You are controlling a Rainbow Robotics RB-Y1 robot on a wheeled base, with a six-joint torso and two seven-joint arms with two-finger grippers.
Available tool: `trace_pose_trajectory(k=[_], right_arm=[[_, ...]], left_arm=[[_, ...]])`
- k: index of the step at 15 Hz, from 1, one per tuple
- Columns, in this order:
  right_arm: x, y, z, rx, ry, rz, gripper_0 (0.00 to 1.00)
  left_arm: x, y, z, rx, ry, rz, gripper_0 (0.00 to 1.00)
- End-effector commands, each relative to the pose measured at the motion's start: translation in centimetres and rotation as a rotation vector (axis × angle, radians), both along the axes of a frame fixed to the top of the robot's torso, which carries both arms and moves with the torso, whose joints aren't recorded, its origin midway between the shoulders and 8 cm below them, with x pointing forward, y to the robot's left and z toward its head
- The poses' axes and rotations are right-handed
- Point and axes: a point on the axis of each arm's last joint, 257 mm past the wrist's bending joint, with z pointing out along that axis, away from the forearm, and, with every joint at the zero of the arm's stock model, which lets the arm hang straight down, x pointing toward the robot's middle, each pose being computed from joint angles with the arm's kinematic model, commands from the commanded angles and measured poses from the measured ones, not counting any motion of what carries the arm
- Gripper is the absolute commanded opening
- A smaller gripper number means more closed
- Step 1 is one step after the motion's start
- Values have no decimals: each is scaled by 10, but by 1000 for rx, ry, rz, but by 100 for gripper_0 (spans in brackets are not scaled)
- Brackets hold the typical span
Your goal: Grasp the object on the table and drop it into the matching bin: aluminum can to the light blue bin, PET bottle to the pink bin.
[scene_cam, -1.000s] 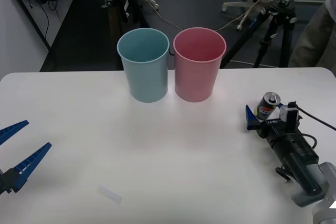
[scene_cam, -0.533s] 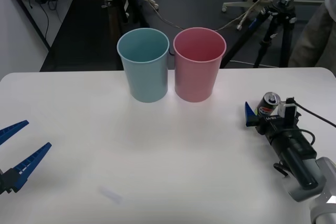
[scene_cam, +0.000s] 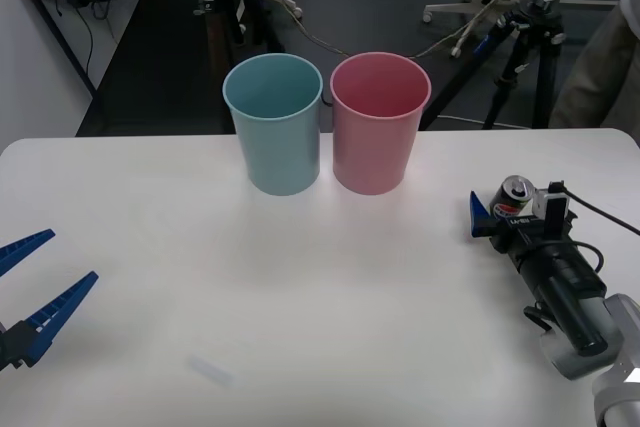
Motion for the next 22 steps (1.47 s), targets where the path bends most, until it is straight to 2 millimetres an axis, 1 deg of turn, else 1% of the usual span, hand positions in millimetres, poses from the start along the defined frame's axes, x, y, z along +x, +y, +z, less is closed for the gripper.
trace_pose_trajectory(k=[1,2,3,17,20,22], right_arm=[[0,0,0,1,-1,0,98],[0,0,0,3,0,0,35],[0,0,0,4,1,-2,0],[-1,8,-2,3,2,17,0],[-3,14,2,10,-16,44,0],[-5,22,11,13,-41,70,0]], left_arm=[[0,0,0,0,0,0,100],[0,0,0,0,0,0,100],[0,0,0,0,0,0,100],[0,0,0,0,0,0,100],[0,0,0,0,0,0,100],[0,0,0,0,0,0,100]])
